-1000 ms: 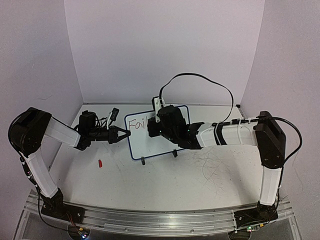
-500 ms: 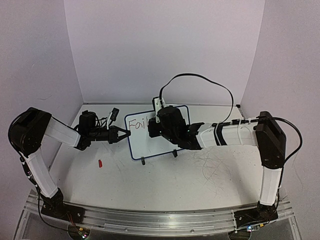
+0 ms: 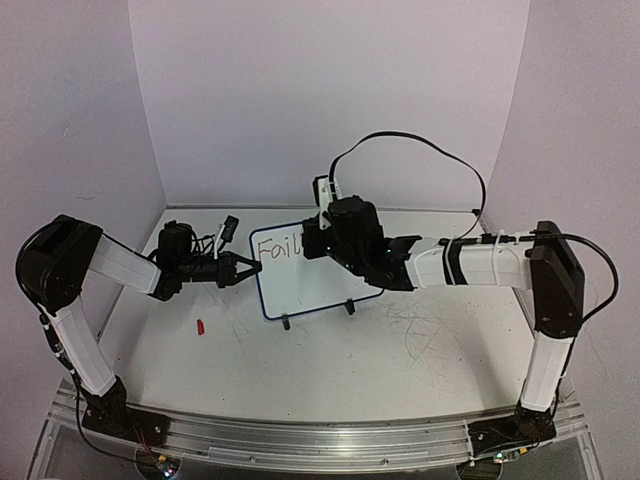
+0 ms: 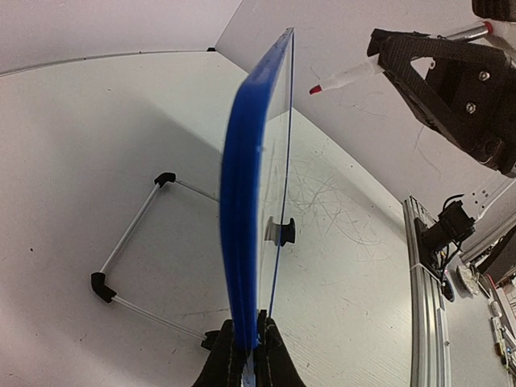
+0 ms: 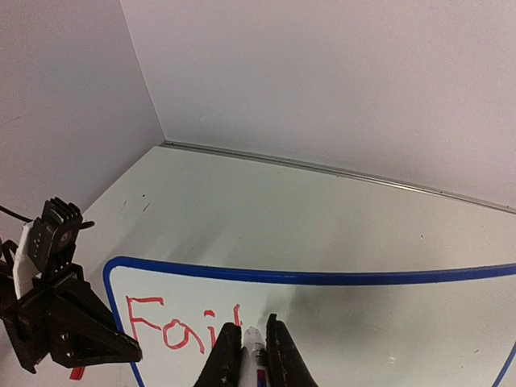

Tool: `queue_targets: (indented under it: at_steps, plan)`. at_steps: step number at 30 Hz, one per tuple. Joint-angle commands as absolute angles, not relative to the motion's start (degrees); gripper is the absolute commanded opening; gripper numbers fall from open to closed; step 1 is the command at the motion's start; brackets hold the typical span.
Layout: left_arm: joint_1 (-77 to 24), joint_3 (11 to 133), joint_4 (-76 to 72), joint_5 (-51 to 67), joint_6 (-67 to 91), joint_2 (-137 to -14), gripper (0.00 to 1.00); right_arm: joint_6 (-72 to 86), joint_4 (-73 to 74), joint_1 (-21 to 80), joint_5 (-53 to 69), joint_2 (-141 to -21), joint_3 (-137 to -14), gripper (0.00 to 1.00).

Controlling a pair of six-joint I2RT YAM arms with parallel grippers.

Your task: Write a sentence on the whiteboard

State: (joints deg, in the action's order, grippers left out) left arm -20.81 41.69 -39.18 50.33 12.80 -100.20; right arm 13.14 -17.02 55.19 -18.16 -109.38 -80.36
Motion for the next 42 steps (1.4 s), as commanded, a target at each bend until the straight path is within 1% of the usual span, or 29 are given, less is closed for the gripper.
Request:
queue_targets:
  at_steps: [1, 21, 29, 36, 38, 42]
  plan:
    - [-21.53, 42.67, -36.97, 48.31, 9.80, -99.51, 0.00, 13.18, -18.47, 55.16, -15.20, -110.17, -83.08, 0.00]
    - [-21.53, 42.79, -36.65, 48.31, 9.58, -99.40, 0.00, 13.02, -17.84, 55.13, -15.87, -113.97, -85.46, 0.00]
    - [-21.55, 42.78, -36.56, 48.21, 9.49, -99.44, 0.00, 12.85, -16.18, 55.14, -21.15, -113.78, -85.33, 0.00]
    - [-21.53, 42.84, -36.49, 48.16, 9.49, -99.58, 0.00, 13.06, -15.87, 55.16, -25.93, -110.65, -82.62, 0.00]
    - [-21.53, 42.87, -36.48, 48.16, 9.45, -99.60, 0.00, 12.88, -17.53, 55.12, -23.55, -108.58, -80.55, 0.00]
    - [-21.53, 42.92, -36.43, 48.21, 9.41, -99.57, 0.00, 14.71, -23.06, 54.65, -13.13, -102.43, -75.37, 0.00]
